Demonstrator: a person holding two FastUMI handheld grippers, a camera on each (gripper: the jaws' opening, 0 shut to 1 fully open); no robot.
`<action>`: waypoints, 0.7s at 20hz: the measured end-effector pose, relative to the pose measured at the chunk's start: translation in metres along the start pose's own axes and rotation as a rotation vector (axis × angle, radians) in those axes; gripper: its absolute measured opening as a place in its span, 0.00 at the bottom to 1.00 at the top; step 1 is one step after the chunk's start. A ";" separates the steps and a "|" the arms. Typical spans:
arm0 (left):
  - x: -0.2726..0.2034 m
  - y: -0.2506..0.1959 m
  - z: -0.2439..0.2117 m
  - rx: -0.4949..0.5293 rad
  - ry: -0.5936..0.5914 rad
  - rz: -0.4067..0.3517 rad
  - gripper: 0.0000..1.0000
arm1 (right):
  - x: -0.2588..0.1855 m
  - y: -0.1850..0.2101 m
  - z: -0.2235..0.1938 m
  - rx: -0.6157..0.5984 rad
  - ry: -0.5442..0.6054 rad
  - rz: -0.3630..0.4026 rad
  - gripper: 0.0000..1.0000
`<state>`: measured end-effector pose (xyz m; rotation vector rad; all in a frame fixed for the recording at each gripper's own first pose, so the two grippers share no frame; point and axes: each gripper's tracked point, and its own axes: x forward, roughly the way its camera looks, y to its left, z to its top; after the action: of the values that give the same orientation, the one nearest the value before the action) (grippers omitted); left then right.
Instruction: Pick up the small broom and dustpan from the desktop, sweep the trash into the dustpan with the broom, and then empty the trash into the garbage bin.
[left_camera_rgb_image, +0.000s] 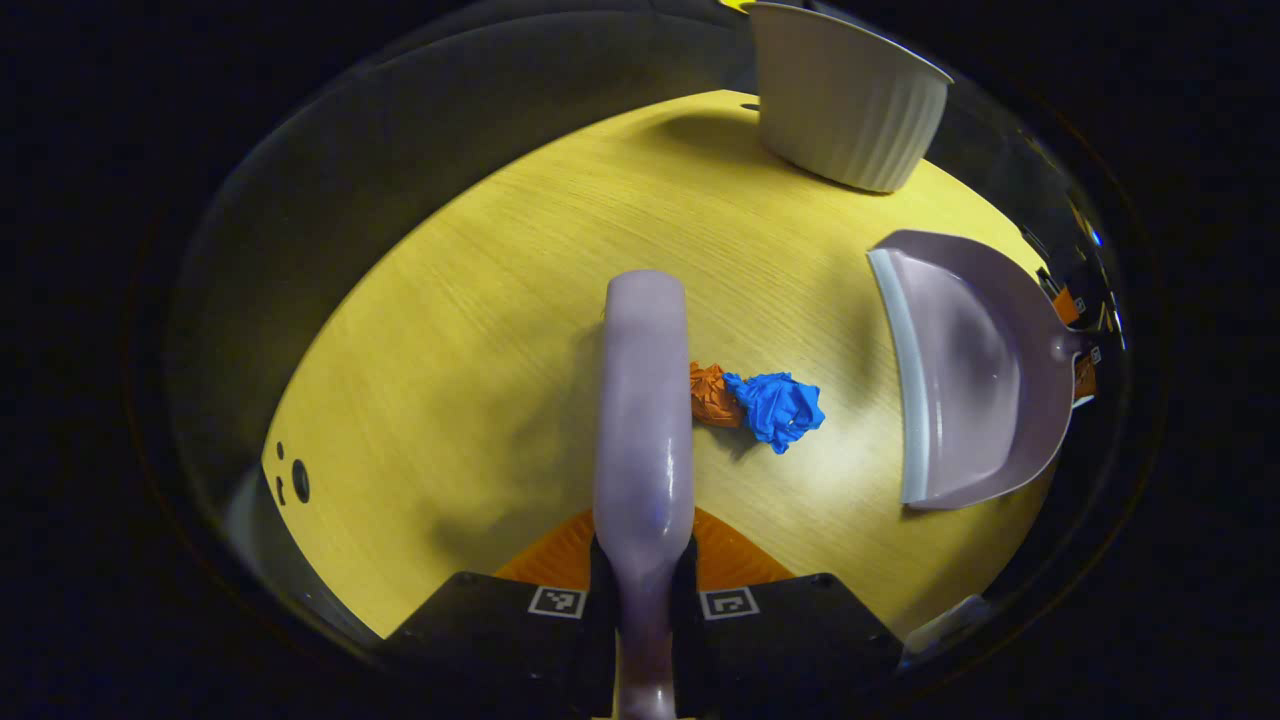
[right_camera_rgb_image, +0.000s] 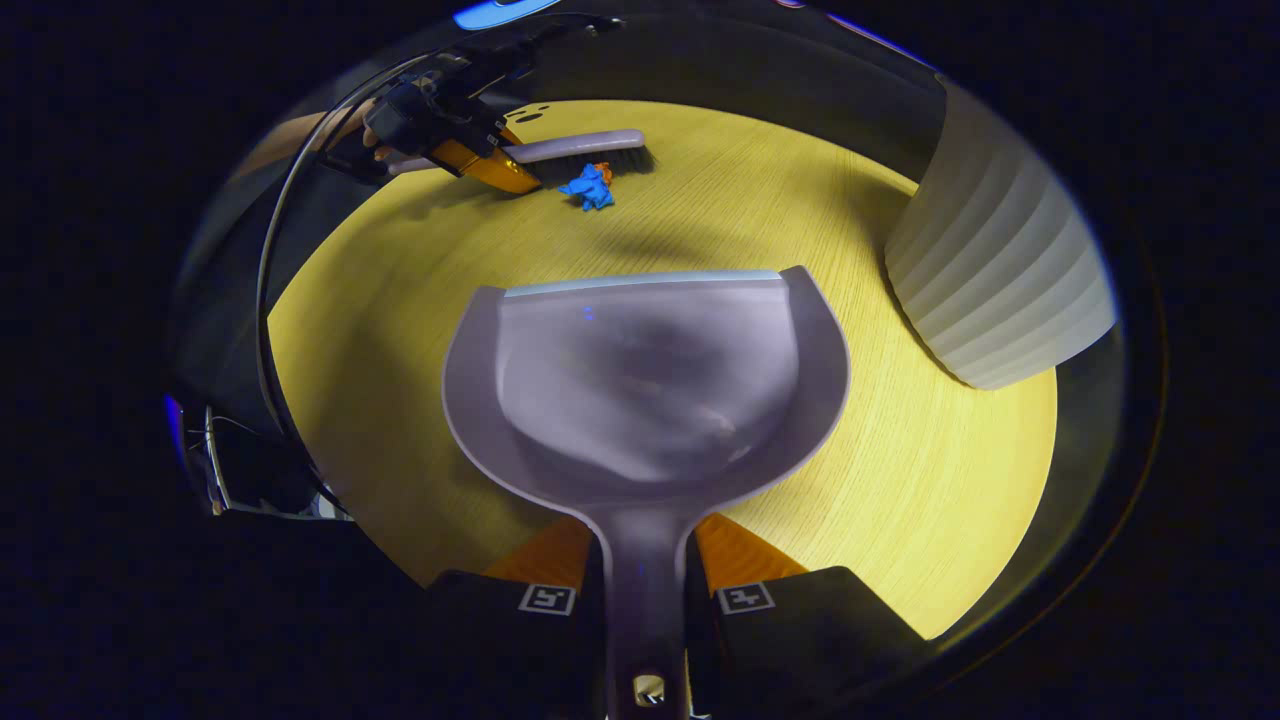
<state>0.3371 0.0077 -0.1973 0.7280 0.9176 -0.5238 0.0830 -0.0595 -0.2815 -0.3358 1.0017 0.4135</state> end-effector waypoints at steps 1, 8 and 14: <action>-0.001 -0.014 0.001 -0.002 0.003 -0.033 0.27 | 0.000 0.000 -0.001 -0.001 0.000 0.000 0.37; -0.008 -0.131 0.001 -0.069 0.064 -0.197 0.25 | 0.015 0.003 -0.011 -0.012 -0.003 0.013 0.36; -0.016 -0.211 -0.005 -0.055 0.106 -0.312 0.27 | 0.027 -0.007 -0.017 -0.025 -0.028 0.022 0.36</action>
<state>0.1821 -0.1240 -0.2562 0.5690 1.1497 -0.7367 0.0866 -0.0683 -0.3121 -0.3412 0.9743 0.4499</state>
